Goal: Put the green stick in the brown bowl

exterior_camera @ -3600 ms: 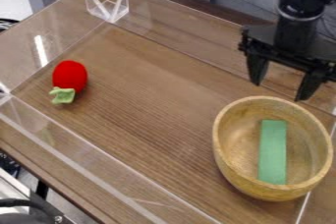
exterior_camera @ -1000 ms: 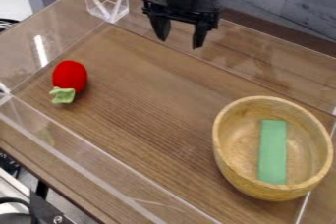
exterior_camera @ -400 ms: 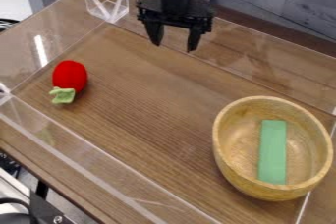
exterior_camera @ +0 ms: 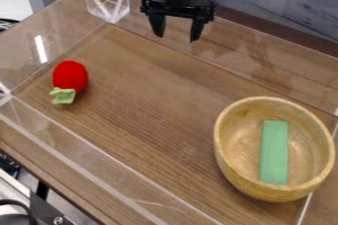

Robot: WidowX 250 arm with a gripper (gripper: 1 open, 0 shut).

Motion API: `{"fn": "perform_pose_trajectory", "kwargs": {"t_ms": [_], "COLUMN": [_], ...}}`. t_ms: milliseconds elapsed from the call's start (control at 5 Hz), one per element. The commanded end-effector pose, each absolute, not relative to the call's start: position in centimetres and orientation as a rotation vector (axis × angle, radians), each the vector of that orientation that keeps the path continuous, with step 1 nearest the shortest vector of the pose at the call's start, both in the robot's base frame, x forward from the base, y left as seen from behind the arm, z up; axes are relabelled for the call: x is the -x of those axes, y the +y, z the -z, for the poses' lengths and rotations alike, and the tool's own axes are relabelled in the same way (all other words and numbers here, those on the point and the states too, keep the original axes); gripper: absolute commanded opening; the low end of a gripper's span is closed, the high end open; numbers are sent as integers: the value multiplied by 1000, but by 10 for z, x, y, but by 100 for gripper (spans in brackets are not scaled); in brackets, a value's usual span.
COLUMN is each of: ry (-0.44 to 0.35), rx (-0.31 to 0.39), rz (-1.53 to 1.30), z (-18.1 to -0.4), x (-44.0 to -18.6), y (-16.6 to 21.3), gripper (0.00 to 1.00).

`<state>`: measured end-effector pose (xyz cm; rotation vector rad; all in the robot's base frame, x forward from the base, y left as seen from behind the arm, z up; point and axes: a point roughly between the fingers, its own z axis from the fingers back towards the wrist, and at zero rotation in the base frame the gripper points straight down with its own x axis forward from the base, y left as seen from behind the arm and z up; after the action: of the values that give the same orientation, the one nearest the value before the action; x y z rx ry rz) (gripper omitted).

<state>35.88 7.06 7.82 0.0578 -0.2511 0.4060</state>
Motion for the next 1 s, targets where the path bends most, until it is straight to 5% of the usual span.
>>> {"fn": "perform_pose_trajectory", "kwargs": {"t_ms": [0,800], "ry": [-299,-185], "rx": [-37,75], "rz": [-382,-124], "z": [-100,-100], "x": [-369,-364], "y": [84,58], "gripper": [100,100]}}
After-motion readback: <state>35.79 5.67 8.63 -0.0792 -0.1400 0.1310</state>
